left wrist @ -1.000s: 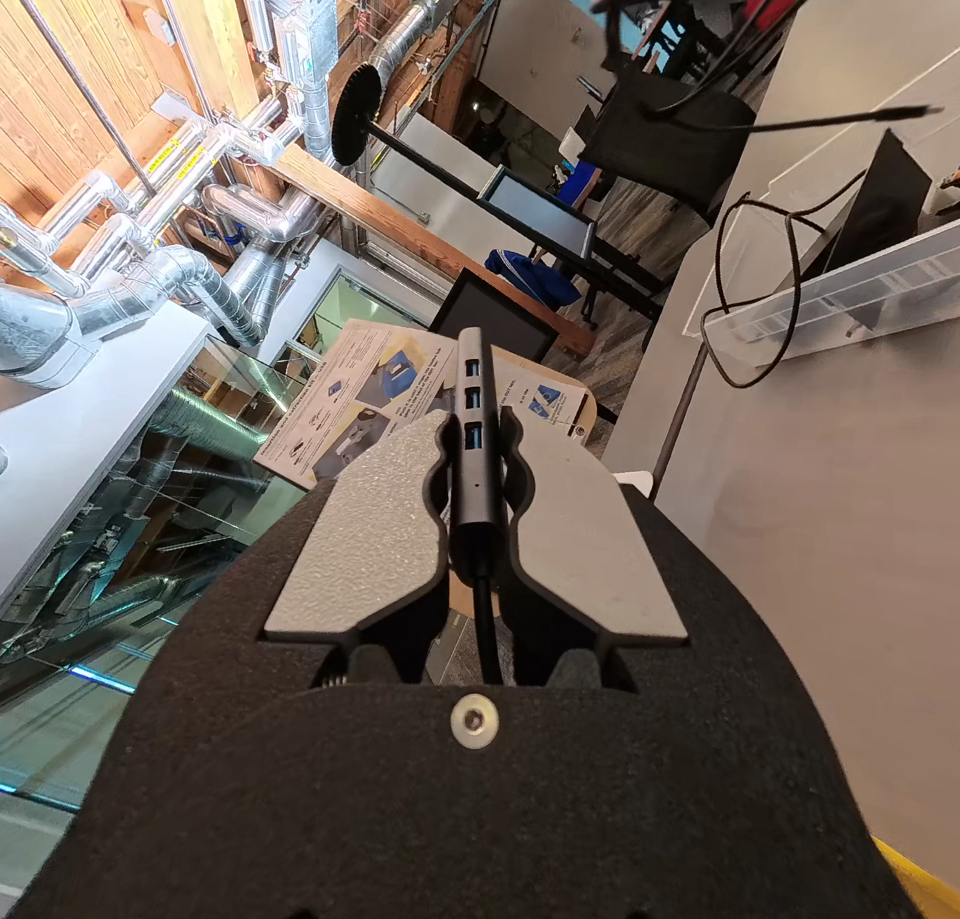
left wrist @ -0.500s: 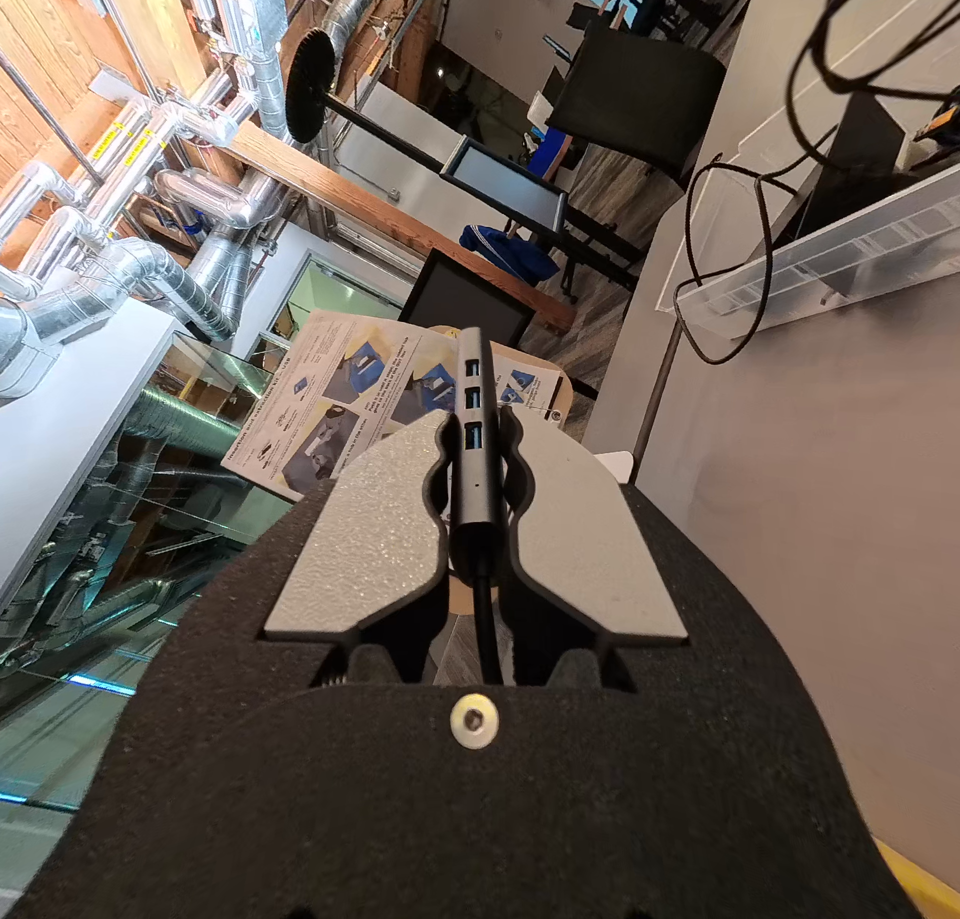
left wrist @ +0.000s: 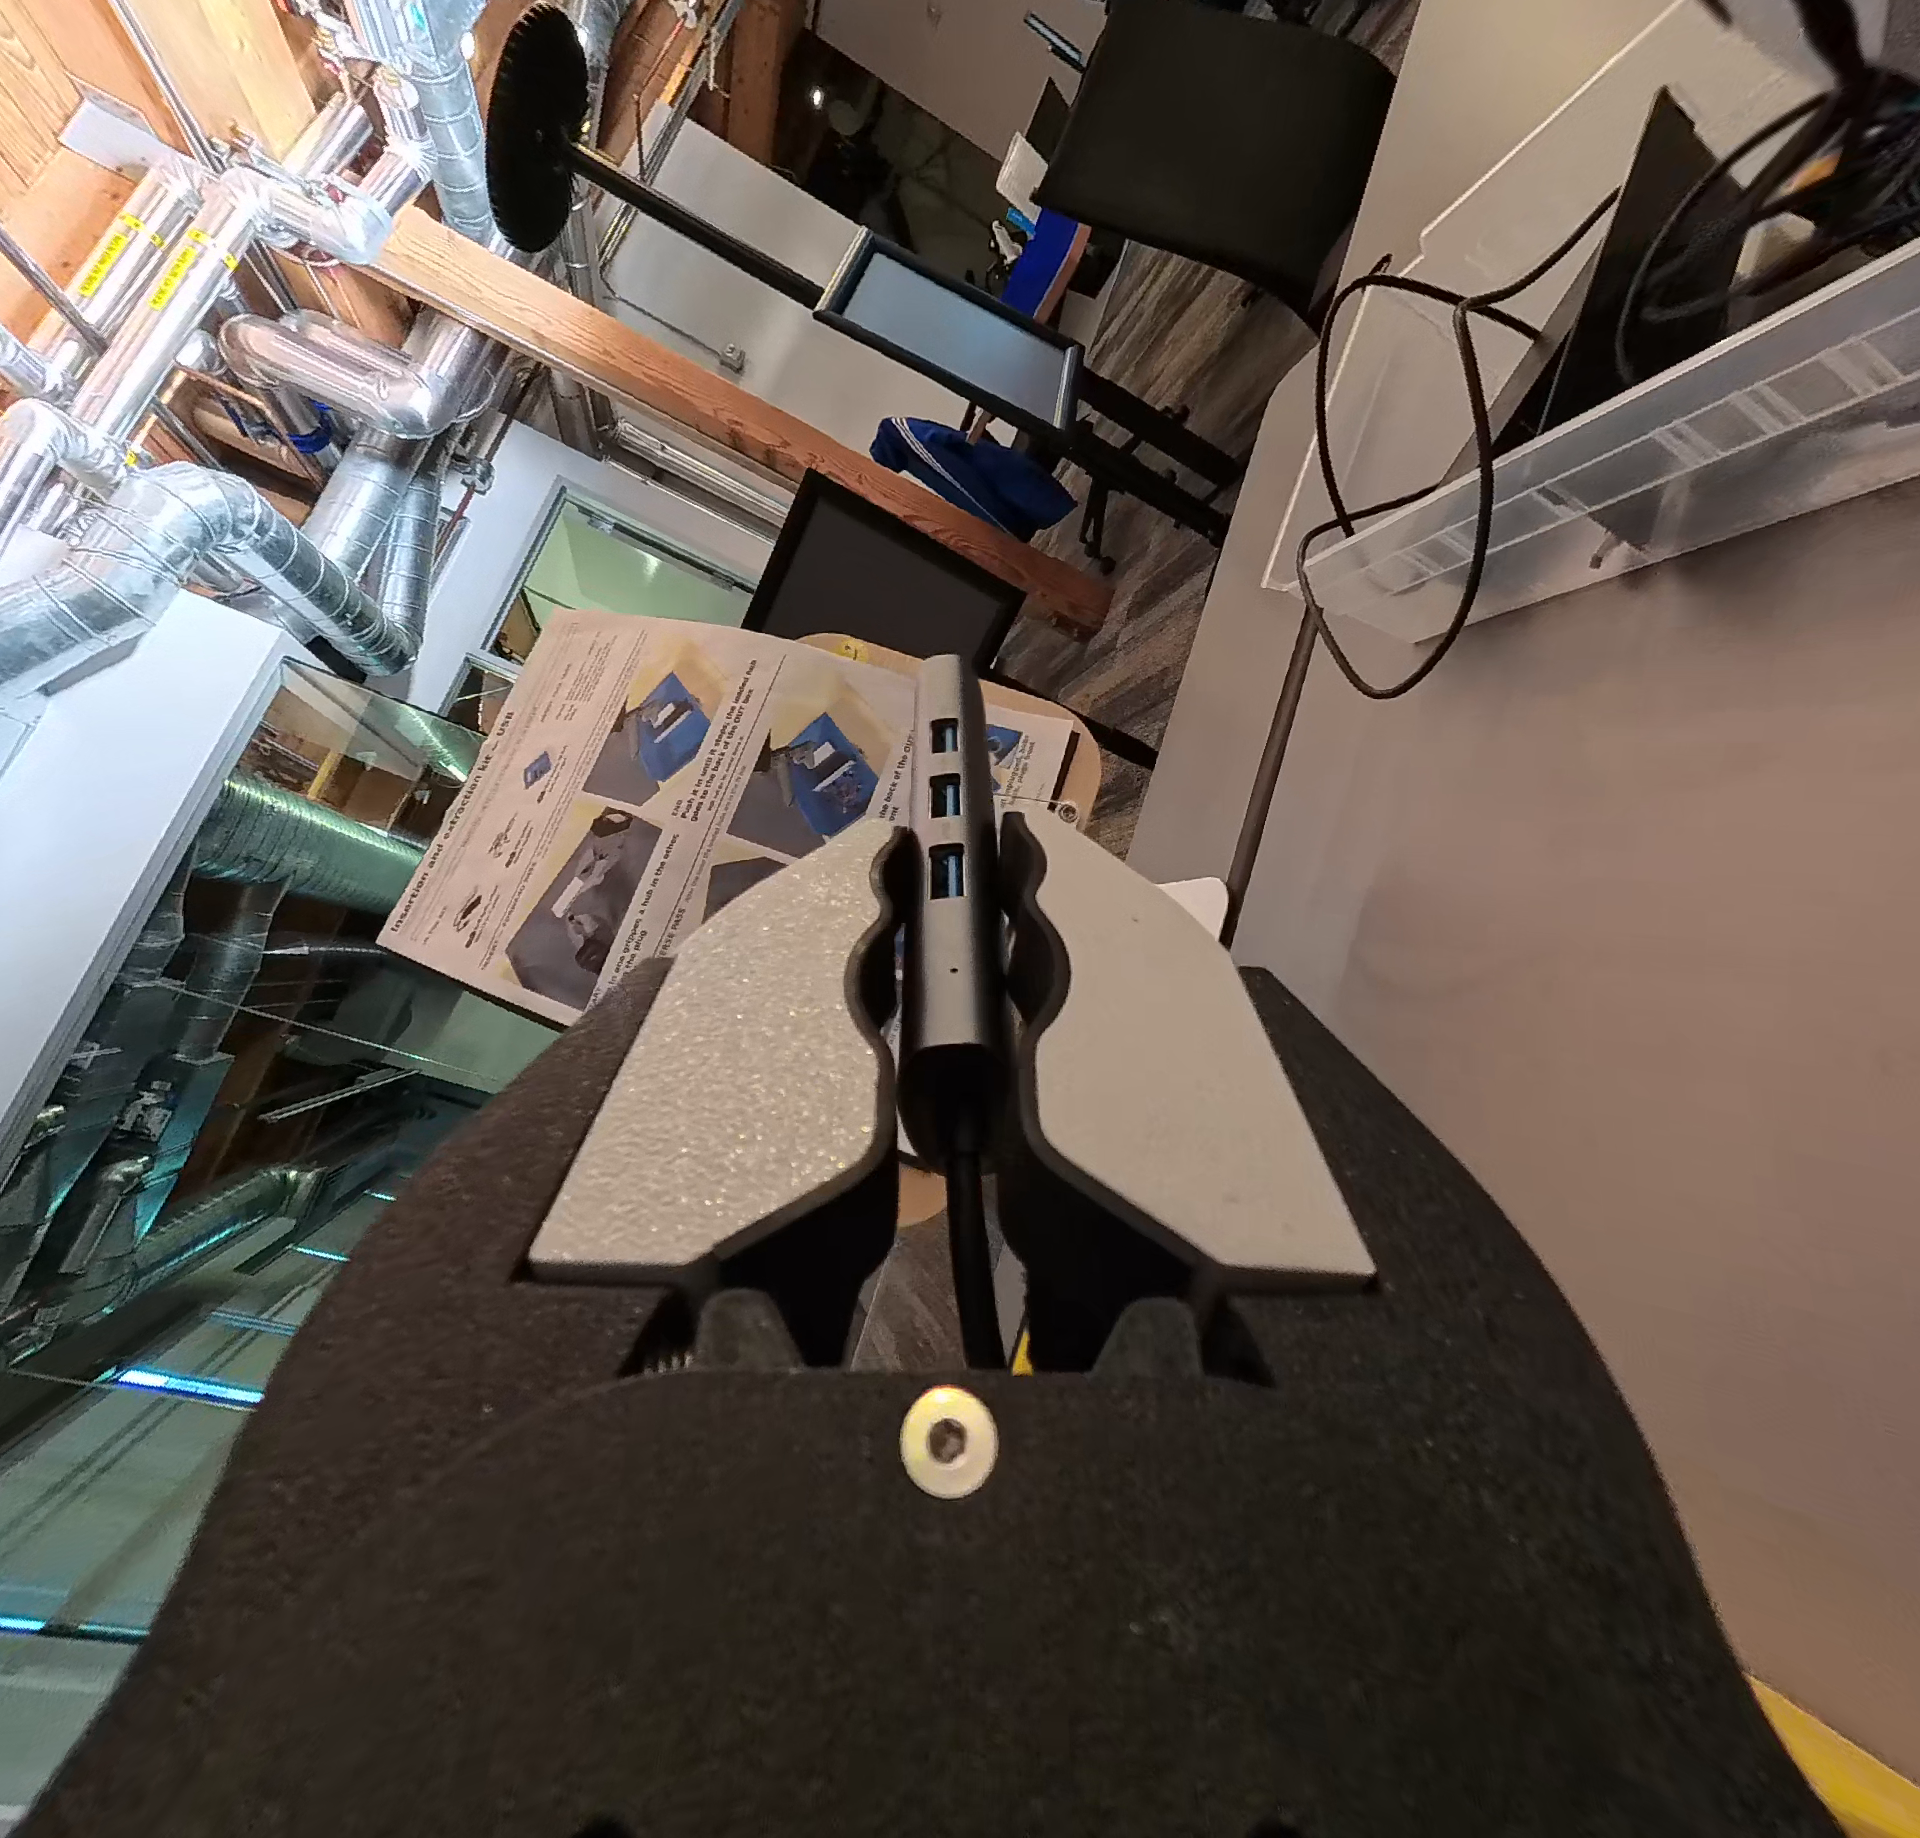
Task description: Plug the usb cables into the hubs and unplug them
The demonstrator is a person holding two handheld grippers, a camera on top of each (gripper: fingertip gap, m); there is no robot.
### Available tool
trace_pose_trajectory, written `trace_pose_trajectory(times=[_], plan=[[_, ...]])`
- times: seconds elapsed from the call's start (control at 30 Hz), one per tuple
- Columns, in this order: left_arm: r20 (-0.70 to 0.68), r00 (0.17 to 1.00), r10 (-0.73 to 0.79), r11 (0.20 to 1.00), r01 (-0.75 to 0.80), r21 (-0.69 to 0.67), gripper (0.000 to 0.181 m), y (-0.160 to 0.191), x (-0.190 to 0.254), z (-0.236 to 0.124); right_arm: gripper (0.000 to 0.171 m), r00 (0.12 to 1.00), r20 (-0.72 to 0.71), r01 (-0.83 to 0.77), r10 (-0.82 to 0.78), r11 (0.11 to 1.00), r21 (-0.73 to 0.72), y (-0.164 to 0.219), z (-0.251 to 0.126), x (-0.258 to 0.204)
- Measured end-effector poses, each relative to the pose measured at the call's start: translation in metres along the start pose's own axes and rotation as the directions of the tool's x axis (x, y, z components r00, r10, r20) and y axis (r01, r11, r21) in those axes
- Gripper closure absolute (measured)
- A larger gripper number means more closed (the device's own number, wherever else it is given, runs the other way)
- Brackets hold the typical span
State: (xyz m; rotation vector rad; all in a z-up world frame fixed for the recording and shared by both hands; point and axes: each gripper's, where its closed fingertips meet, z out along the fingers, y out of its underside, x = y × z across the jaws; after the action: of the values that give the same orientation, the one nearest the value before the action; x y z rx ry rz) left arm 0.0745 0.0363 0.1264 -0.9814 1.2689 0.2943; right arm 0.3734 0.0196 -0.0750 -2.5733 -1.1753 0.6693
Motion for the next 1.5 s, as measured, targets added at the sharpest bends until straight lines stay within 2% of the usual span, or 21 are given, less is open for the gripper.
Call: trace_pose_trajectory(times=[0.1,0.2,0.27,0.3,0.33,0.4,0.47,0.57,0.63,0.77,0.8,0.83,1.03,1.2,1.37,1.5], plan=[[-0.023,1.0,-0.013,1.0,0.013,0.013,0.165,-0.003,0.004,0.001,0.159,1.0,-0.002,0.007,-0.007,0.994,-0.108,0.01,0.033,0.006],[-0.062,0.997,-0.049,0.997,0.052,0.049,0.165,-0.01,0.009,0.001,0.158,0.999,-0.034,0.026,-0.031,0.988,-0.152,0.015,0.049,0.01],[-0.101,0.992,-0.076,0.993,0.085,0.079,0.165,-0.015,0.014,0.001,0.155,0.997,-0.042,0.065,-0.069,0.994,-0.085,0.008,0.047,0.007],[-0.119,0.989,-0.088,0.991,0.099,0.094,0.165,-0.018,0.016,0.001,0.145,0.994,-0.04,0.098,-0.099,0.995,-0.022,0.0,0.043,0.003],[-0.134,0.986,-0.097,0.988,0.112,0.107,0.165,-0.02,0.018,0.001,0.143,0.99,-0.055,0.131,-0.129,0.99,0.045,-0.009,0.036,0.0],[-0.159,0.981,-0.111,0.983,0.132,0.127,0.165,-0.024,0.02,0.0,0.143,0.973,-0.14,0.202,-0.183,0.97,0.135,-0.024,0.017,-0.004],[-0.179,0.976,-0.123,0.978,0.149,0.143,0.165,-0.027,0.022,-0.001,0.143,0.923,-0.284,0.327,-0.262,0.92,0.216,-0.048,-0.01,-0.014],[-0.194,0.972,-0.13,0.974,0.162,0.157,0.165,-0.03,0.024,-0.002,0.133,0.81,-0.451,0.54,-0.374,0.775,0.327,-0.097,-0.047,-0.062],[-0.216,0.969,-0.118,0.974,0.155,0.165,0.165,-0.033,0.029,-0.003,0.128,0.675,-0.566,0.713,-0.472,0.615,0.338,-0.13,-0.058,-0.11],[-0.254,0.965,-0.069,0.978,0.115,0.172,0.165,-0.04,0.042,-0.002,0.131,0.286,-0.743,0.949,-0.604,0.287,0.132,-0.17,-0.049,-0.193],[-0.263,0.963,-0.058,0.978,0.107,0.177,0.165,-0.042,0.046,-0.003,0.131,0.216,-0.771,0.968,-0.6,0.237,0.087,-0.178,-0.048,-0.204],[-0.272,0.961,-0.049,0.979,0.1,0.18,0.165,-0.044,0.048,-0.003,0.131,0.186,-0.781,0.976,-0.596,0.202,0.078,-0.185,-0.047,-0.212],[-0.312,0.95,-0.01,0.974,0.08,0.212,0.165,-0.053,0.058,-0.007,0.129,0.156,-0.759,0.981,-0.632,0.19,0.043,-0.208,-0.035,-0.213],[-0.326,0.945,0.011,0.965,0.075,0.252,0.165,-0.062,0.06,-0.015,0.151,0.139,-0.737,0.986,-0.661,0.16,0.043,-0.21,-0.027,-0.215],[-0.355,0.935,0.016,0.962,0.082,0.261,0.165,-0.061,0.065,-0.016,0.152,0.175,-0.715,0.979,-0.677,0.196,0.055,-0.207,-0.023,-0.214],[-0.284,0.959,0.018,0.955,0.067,0.288,0.156,-0.063,0.058,-0.015,0.152,0.145,-0.741,0.978,-0.656,0.209,0.006,-0.204,-0.029,-0.209]])
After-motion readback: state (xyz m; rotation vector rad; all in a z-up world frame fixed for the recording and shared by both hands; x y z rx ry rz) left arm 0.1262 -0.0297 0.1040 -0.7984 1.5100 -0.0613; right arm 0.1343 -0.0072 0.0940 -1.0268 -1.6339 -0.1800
